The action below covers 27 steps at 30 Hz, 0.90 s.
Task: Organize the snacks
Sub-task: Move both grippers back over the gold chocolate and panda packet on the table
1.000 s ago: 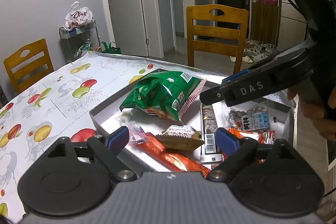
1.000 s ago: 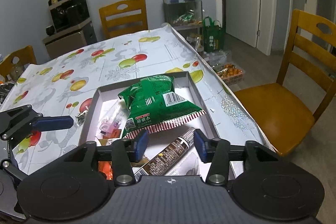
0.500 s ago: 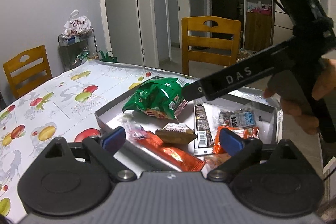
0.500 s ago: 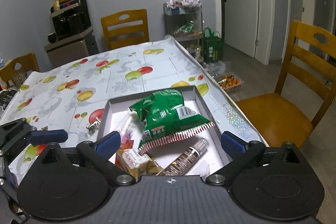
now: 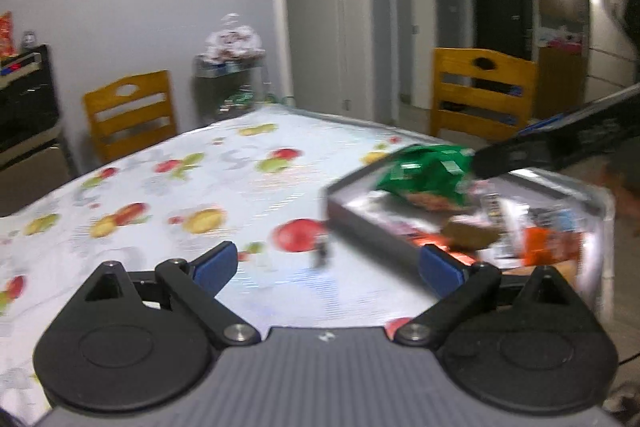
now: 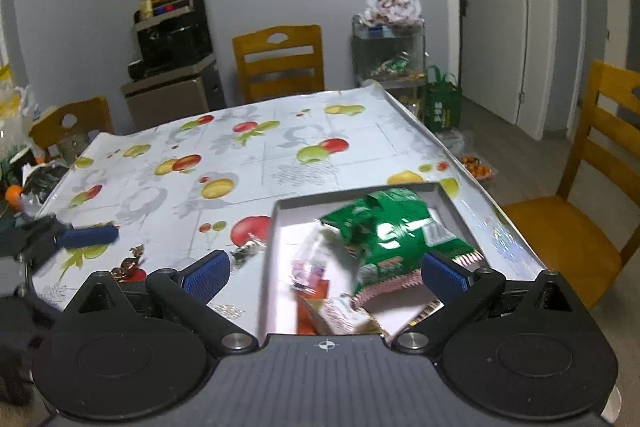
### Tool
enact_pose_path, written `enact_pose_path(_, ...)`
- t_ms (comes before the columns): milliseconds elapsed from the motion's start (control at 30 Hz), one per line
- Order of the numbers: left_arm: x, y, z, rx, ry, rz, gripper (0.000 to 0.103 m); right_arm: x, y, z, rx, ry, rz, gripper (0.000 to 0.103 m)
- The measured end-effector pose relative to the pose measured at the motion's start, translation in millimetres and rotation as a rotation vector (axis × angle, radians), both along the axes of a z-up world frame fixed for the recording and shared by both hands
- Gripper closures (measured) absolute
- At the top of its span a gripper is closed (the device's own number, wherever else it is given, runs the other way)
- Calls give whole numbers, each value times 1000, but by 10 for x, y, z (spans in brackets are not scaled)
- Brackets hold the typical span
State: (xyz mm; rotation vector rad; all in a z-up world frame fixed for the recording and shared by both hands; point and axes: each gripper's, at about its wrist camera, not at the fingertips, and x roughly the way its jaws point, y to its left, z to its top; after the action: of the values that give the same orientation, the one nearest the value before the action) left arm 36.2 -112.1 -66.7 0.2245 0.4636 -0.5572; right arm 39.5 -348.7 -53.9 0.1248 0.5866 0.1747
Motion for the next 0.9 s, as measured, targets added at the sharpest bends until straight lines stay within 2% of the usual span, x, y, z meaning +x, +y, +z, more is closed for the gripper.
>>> enact_pose_path(133,213,309,-96,13,11,99,3,44,306,39,-73,-16,52,0)
enact_pose_path(300,380,578,-273,0,33,194,3,149,621,36,-66,6,98,0)
enact_pose_path(500,402,690,-383,-5,23,193,3,273,908,-9,-80,18,125,0)
enact_pose_path(700,491,793,-441,-35,85,222,3,520,1192,-110,-118,71,145,2)
enact_pose_path(800,500,820,-456,-50,90,231,3,666,1276,-164,-95,113,160,6)
enact_pose_path(900,511,809,-483,-41,89,239,3,806,1321,-232,-106,147,154,15)
